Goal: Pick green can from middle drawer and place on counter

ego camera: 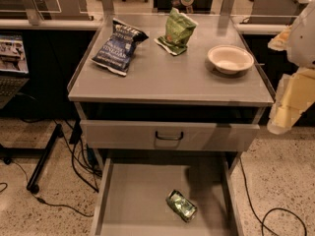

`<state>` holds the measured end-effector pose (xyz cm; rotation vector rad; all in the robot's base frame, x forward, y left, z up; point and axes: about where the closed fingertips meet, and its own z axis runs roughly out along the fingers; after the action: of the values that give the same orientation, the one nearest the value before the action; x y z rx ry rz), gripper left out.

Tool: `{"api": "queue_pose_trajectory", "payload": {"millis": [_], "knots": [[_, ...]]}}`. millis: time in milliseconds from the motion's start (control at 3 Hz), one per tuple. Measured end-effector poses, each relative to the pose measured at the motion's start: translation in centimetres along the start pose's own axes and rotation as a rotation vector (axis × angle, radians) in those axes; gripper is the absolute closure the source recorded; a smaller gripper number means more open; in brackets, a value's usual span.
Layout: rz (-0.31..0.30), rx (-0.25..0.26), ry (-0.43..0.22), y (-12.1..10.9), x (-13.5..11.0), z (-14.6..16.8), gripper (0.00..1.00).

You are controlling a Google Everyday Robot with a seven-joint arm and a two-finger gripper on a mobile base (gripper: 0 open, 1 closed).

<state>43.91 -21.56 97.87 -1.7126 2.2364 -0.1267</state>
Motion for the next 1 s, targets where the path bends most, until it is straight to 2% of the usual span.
{"api": "queue_pose_trajectory", "payload": {"millis": [667, 1000], "knots": [[0.016, 0.01, -0.043, 0.9, -0.8, -0.5, 0.0], [0.137, -0.037, -0.138, 3.2, -1.4, 2.5, 0.0]]}}
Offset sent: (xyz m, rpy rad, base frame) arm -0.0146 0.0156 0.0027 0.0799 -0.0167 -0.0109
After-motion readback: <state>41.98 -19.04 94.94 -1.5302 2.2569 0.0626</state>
